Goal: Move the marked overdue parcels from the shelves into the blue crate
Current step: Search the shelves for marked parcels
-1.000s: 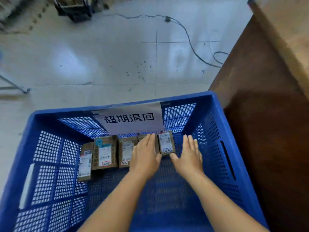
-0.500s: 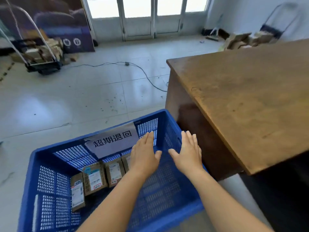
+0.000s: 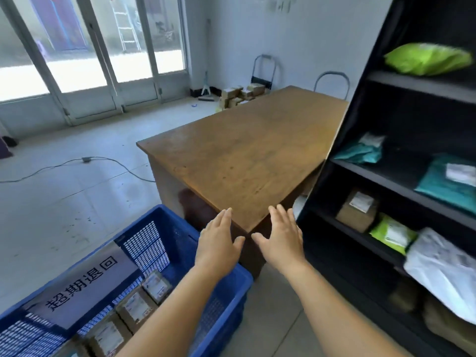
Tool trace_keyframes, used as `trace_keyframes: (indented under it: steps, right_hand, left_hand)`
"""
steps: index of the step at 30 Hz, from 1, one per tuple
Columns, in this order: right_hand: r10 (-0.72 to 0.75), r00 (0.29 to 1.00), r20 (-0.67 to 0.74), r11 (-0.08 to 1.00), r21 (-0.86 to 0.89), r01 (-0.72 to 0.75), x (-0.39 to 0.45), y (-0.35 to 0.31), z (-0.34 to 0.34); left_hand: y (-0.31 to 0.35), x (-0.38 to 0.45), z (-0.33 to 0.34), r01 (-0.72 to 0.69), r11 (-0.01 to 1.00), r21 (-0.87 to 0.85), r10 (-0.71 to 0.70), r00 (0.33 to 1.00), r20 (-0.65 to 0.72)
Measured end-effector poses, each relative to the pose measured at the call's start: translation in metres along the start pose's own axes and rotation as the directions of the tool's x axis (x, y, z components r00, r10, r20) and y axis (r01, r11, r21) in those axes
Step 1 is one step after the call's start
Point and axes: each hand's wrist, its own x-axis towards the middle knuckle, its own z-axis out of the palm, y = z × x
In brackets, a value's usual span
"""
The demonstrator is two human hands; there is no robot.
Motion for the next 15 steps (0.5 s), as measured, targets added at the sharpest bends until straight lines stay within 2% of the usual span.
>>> trace_keyframes:
  steps: [6, 15]
  right_hand:
    - [0.149, 0.982, -0.112, 0.989, 0.041, -0.145, -0.002, 0.071, -0.062]
    - [0.295, 0.927, -0.231, 0.955, 0.078, -0.285, 0.015, 0.201, -0.155]
  left_hand:
    - [0.087, 0.017, 0.042, -0.179, 0.983, 0.035, 0.176, 0.981, 0.084]
    - [0.231, 0.043, 0.127, -0.344, 0.939, 0.004, 0.338, 0.925, 0.173]
